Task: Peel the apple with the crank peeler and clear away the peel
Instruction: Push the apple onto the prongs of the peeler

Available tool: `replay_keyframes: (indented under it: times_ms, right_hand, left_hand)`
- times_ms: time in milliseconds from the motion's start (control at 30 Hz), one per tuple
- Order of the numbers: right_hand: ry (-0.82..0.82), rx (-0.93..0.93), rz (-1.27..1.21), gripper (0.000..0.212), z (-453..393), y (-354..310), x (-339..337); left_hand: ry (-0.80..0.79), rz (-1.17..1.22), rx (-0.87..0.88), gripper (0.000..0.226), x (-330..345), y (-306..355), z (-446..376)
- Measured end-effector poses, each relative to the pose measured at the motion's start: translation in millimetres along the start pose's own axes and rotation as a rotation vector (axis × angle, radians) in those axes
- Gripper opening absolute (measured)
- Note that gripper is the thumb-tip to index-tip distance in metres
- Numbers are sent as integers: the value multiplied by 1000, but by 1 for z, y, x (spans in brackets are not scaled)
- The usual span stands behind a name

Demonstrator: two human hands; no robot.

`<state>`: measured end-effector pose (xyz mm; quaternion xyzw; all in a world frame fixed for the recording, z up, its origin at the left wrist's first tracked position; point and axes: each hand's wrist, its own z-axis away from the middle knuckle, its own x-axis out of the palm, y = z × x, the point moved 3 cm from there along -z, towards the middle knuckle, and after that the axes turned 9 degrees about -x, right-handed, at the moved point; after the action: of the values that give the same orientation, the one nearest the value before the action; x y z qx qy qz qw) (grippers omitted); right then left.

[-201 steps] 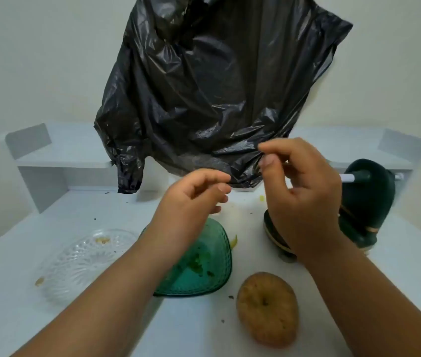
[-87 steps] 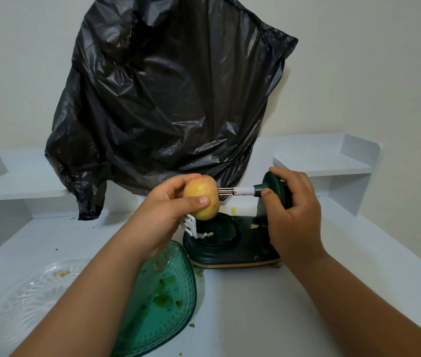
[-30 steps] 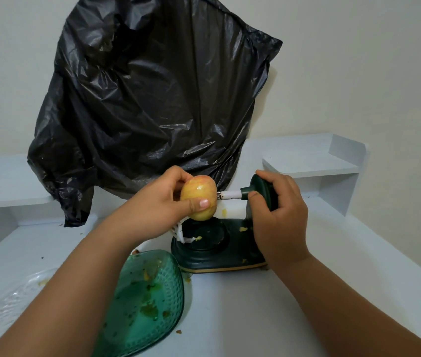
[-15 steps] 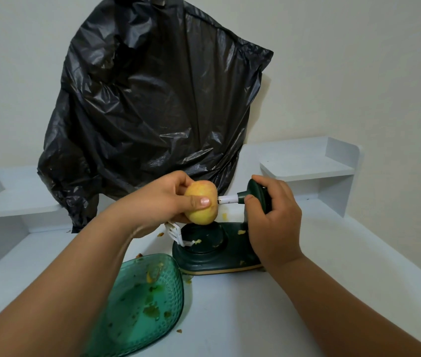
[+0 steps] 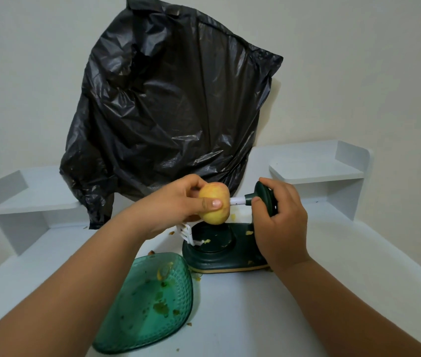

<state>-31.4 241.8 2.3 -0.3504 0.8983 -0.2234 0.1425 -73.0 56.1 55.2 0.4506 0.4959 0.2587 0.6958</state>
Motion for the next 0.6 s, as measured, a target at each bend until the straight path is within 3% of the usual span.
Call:
replay_keyframes:
  times_ms: [67, 167, 233, 367, 500, 600]
  right_hand:
    - [-11, 1, 8, 36, 1, 1, -1]
    - [-22, -7, 19, 37, 1, 2, -2]
    - [-31, -17, 25, 37, 2, 1, -1]
    - [-50, -50, 28, 39, 3, 0, 1]
    - [-74, -87, 25, 42, 4, -2, 1]
    - [-75, -87, 24, 43, 4, -1, -1]
  left_hand:
    - [134, -85, 63, 45, 1, -5, 14]
    - [425, -203, 89, 64, 0, -25, 56]
    - [514, -310, 99, 66, 4, -43, 93]
    - [445, -649, 74, 53, 23, -77, 138]
    - [359, -678, 108, 26, 27, -91, 141]
    - [386, -719, 154, 13, 20, -92, 131]
